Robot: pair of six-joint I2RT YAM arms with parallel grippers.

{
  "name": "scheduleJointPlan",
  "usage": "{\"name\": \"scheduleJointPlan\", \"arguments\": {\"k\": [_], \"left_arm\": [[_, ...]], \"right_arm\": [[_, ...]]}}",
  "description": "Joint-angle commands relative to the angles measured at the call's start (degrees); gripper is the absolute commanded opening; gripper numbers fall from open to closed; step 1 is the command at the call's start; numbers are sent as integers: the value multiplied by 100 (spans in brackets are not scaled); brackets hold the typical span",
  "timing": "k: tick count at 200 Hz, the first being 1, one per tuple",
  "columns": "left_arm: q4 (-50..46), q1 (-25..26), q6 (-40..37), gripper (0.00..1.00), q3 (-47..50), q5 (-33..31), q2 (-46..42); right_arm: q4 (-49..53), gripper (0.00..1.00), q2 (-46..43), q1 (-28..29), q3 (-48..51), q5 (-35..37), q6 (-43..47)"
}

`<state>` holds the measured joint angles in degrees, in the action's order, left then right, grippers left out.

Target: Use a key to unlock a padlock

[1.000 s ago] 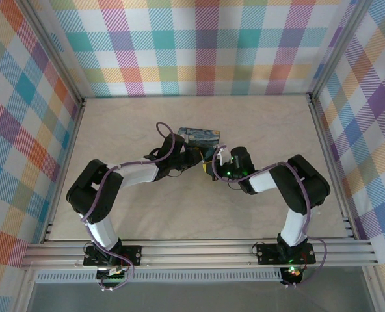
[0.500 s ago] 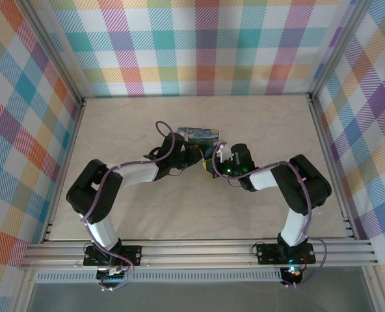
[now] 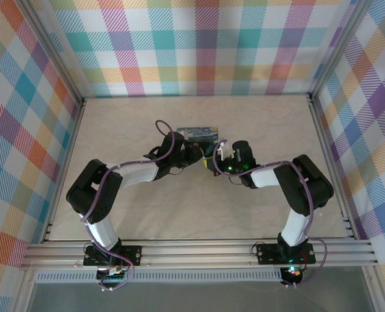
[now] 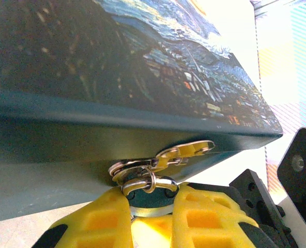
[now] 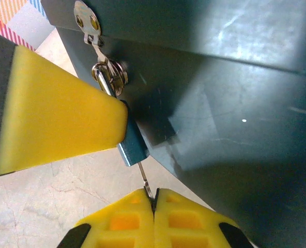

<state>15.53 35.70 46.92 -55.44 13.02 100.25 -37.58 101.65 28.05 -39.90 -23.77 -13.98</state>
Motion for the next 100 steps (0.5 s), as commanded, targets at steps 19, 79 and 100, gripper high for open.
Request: {"name": "scheduleJointPlan", "arguments": {"k": [19,79,100], "left_arm": [[-103,191,-42,17,-116,781,3],[-142,190,-72,17,-133,797,65],[-98,191,-49,17,-135,816,85]], "right_arm": [[-357,1,-313,-111,-431,-313,428],[-92,2,-387,-248,-492,-642,500],[-177,2,-314,-243,-513,-741,354]]}}
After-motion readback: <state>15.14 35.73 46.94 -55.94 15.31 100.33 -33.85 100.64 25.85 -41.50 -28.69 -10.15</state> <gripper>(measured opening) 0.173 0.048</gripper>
